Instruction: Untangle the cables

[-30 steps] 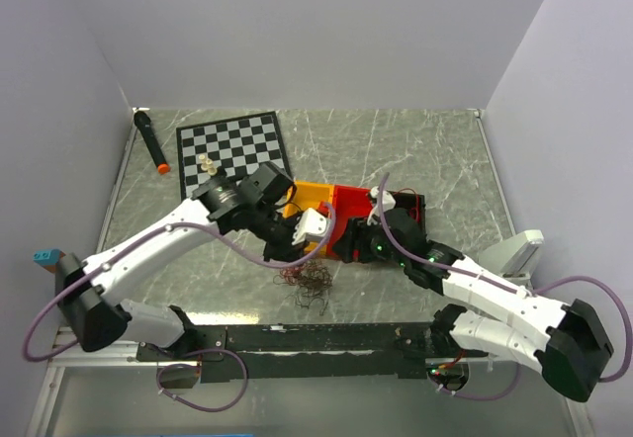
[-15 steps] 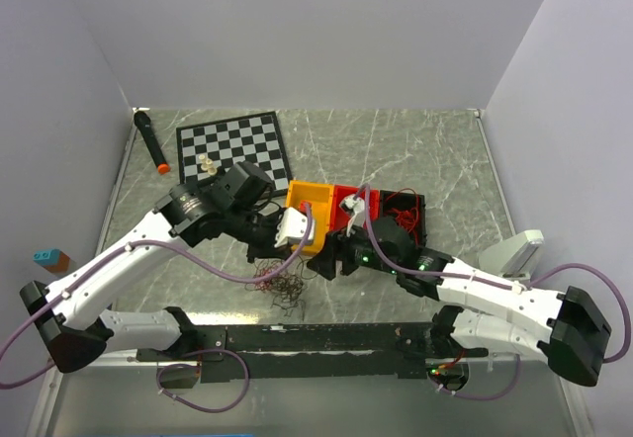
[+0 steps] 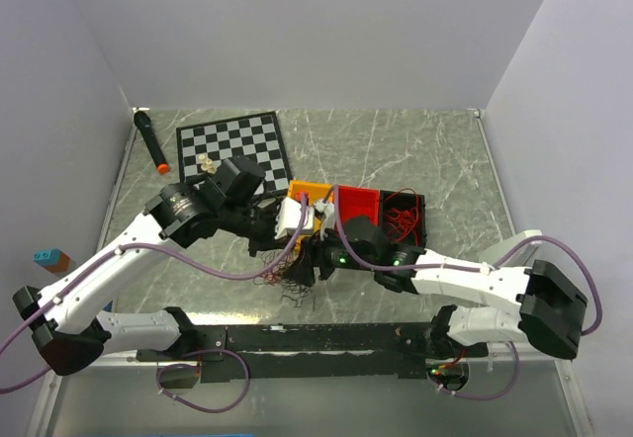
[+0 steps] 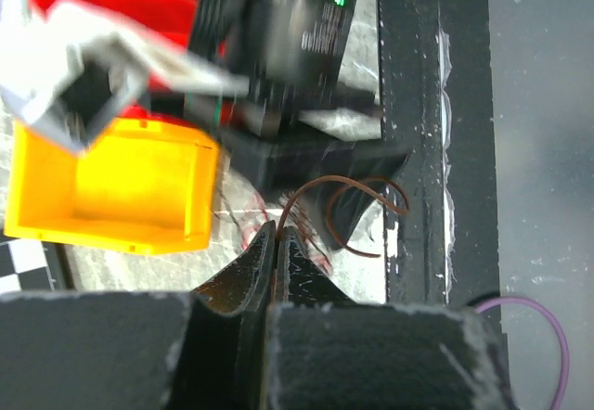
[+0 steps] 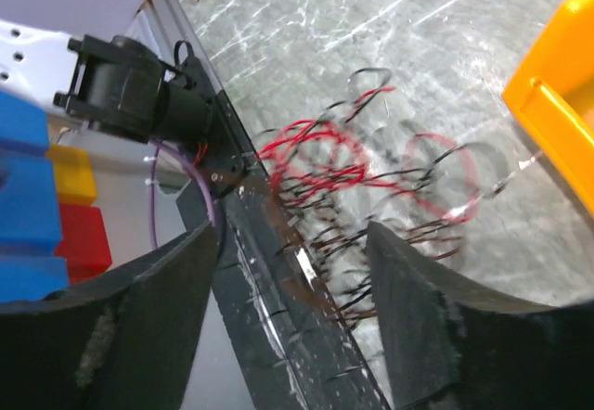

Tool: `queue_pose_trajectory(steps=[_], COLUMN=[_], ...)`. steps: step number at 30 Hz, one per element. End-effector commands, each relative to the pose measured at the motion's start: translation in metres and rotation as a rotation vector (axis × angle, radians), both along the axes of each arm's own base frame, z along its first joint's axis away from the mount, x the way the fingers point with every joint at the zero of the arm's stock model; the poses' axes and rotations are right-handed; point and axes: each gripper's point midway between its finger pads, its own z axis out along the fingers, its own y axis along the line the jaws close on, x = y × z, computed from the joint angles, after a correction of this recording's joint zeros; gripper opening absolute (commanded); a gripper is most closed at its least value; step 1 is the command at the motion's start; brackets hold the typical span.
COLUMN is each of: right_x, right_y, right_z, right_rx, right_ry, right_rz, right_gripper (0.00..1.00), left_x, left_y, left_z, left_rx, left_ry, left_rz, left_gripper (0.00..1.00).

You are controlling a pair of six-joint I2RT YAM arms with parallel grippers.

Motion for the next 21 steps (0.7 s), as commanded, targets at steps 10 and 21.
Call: queue_pose_trajectory(steps=[10, 21], right_x=[0.001, -0.014], right_y=[-0.008, -0.051], right_z=[-0.016, -0.078], right_rx=[-0.063, -0.181], right_ry=[0.009, 0.123], right_rz=[-0.084, -0.187], right_gripper=[0.18, 0.08], left_x=[0.013, 0.038], left_y=[0.005, 0.021], left_z=[0.07, 0.16], left_rx=[-0.122, -0.302], left_ry=[-0.157, -0.387], left_rz=[0.077, 0.255], left_gripper=[0.01, 0.01])
